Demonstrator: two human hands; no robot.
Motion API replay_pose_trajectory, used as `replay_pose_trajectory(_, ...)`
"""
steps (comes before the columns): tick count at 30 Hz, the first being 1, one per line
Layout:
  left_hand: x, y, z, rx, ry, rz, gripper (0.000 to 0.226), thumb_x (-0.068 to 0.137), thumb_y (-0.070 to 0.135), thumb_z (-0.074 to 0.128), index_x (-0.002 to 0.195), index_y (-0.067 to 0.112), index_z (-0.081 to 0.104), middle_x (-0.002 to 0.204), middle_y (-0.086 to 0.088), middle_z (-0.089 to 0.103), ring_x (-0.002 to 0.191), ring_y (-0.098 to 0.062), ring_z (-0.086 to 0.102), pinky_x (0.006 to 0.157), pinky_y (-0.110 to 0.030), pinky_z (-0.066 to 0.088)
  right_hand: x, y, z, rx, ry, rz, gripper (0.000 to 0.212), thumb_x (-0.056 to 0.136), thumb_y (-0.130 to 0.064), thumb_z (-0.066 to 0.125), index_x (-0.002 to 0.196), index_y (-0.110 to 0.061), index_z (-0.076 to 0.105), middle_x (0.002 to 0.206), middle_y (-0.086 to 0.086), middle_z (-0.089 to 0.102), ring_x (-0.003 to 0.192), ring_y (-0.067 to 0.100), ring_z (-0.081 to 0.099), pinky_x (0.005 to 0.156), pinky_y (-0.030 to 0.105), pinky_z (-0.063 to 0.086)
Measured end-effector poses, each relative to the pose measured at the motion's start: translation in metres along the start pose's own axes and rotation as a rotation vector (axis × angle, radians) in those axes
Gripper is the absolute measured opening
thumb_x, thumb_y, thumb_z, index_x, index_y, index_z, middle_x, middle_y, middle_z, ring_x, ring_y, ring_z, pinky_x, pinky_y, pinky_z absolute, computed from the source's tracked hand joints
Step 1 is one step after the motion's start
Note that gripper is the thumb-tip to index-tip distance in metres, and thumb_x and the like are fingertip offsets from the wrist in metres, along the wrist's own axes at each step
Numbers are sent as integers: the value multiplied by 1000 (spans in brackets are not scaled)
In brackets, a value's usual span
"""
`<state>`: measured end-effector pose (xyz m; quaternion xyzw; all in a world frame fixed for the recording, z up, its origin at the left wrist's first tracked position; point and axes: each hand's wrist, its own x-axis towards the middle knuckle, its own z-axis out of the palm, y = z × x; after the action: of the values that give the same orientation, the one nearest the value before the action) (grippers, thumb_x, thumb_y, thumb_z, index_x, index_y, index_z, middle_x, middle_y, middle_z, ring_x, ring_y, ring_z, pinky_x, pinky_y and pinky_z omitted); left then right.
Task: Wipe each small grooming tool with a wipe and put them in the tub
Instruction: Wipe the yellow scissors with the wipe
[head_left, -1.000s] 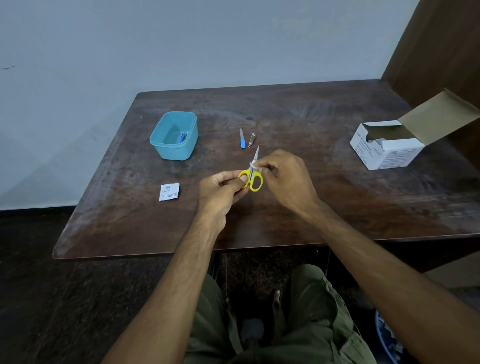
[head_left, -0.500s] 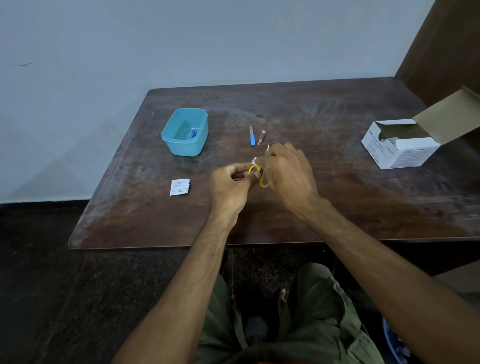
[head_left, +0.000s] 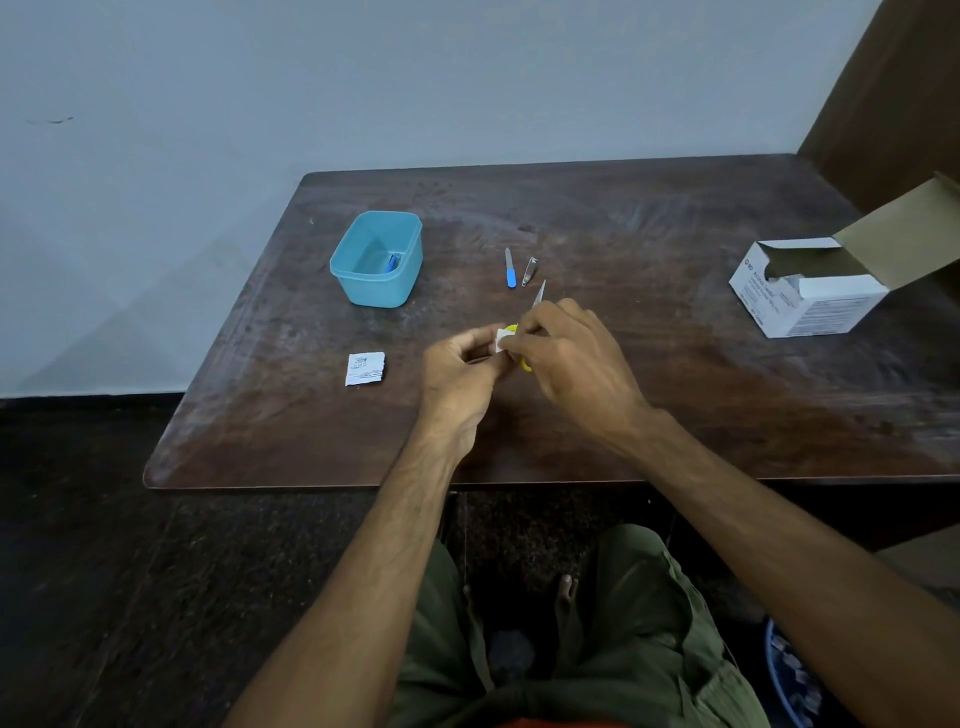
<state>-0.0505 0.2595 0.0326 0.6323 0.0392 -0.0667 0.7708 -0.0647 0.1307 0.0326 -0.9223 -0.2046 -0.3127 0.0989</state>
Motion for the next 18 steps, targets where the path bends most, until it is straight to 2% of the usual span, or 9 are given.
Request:
replay_pose_trajectory(4, 0, -2, -1, -14, -18, -5, 25, 79, -10, 69, 96, 8, 70, 76, -2, 68, 73, -10, 64, 78, -25, 56, 3, 5, -3, -44, -20, 2, 21, 70, -11, 57, 80, -21, 72, 82, 2, 60, 77, 24, 51, 61, 28, 28)
replay_pose_trajectory(9, 0, -2, -2, 41, 16, 32, 27, 78, -7, 71, 97, 13, 71, 87, -7, 69, 79, -11, 66, 74, -21, 55, 0, 0, -4, -69, -43, -18, 21, 67, 0, 75, 82, -15, 70, 84, 5, 59, 77, 26, 52, 61, 30, 30)
replay_pose_trajectory(13, -1, -3, -1, 26, 42, 65, 26, 81, -7, 68, 98, 12, 71, 94, -14, 69, 83, -13, 65, 83, -27, 55, 2, 0, -3, -99, -30, 22, 20, 69, -3, 76, 85, -14, 70, 85, 6, 59, 75, 27, 54, 60, 31, 32)
replay_pose_trajectory(16, -4, 0, -1, -49, 38, 65, 22, 86, -7, 63, 103, 5, 69, 93, -11, 70, 85, -14, 66, 88, -29, 55, 4, -5, -3, -75, -16, 62, 19, 73, -4, 72, 89, -13, 71, 86, 6, 59, 75, 27, 54, 59, 33, 38)
replay_pose_trajectory(18, -6, 1, -1, -126, 40, 33, 22, 90, -6, 58, 109, -1, 66, 94, -10, 70, 86, -14, 67, 87, -27, 56, 5, -8, -3, -86, 1, 81, 19, 75, -5, 70, 91, -13, 71, 85, 6, 59, 75, 26, 54, 59, 31, 37)
